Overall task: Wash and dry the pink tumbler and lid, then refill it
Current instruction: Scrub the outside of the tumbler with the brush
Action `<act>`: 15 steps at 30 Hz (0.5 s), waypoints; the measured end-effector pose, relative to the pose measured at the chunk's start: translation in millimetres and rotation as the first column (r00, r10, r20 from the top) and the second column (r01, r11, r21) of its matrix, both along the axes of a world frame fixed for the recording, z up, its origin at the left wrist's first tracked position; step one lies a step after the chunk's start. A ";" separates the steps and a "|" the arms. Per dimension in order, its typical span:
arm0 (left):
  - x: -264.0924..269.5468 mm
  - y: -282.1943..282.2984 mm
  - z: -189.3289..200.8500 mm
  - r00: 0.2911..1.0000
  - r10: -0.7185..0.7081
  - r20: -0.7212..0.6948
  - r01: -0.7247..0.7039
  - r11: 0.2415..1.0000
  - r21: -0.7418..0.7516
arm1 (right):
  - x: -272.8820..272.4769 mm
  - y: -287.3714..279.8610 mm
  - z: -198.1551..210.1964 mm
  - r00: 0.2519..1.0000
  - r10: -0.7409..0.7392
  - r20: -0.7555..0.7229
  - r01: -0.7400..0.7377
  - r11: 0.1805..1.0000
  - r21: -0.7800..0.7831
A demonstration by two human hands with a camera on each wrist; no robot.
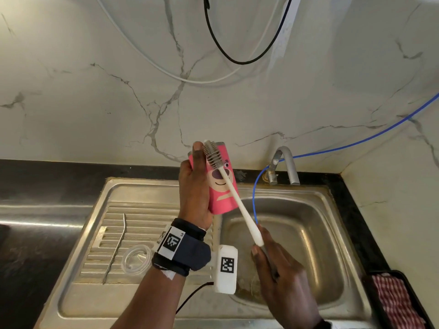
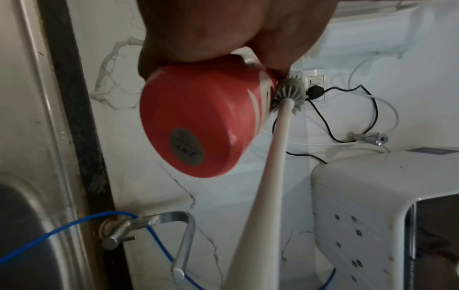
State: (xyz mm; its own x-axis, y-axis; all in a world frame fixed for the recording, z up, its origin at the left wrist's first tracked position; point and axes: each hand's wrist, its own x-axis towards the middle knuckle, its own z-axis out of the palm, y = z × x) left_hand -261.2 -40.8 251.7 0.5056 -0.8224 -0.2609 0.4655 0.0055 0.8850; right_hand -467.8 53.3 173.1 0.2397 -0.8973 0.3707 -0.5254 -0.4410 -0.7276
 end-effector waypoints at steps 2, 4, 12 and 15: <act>2.4 -1.9 2.7 1.000 0.002 -0.014 -0.002 1.000 -0.012 | 3.0 0.9 0.8 1.000 0.009 0.014 -0.009 1.000 -0.016; 8.6 -3.9 5.2 0.998 0.048 -0.032 -0.048 0.999 -0.011 | -0.1 11.0 2.6 1.000 0.024 0.006 -0.024 0.999 -0.025; -12.4 6.6 3.9 0.998 0.053 0.032 -0.053 0.999 0.011 | 0.8 3.8 9.3 1.000 0.001 -0.022 -0.002 1.000 -0.028; -11.9 7.3 7.4 0.997 0.048 0.065 -0.049 0.998 0.025 | 5.2 2.4 10.8 0.999 0.005 -0.031 -0.006 1.000 -0.029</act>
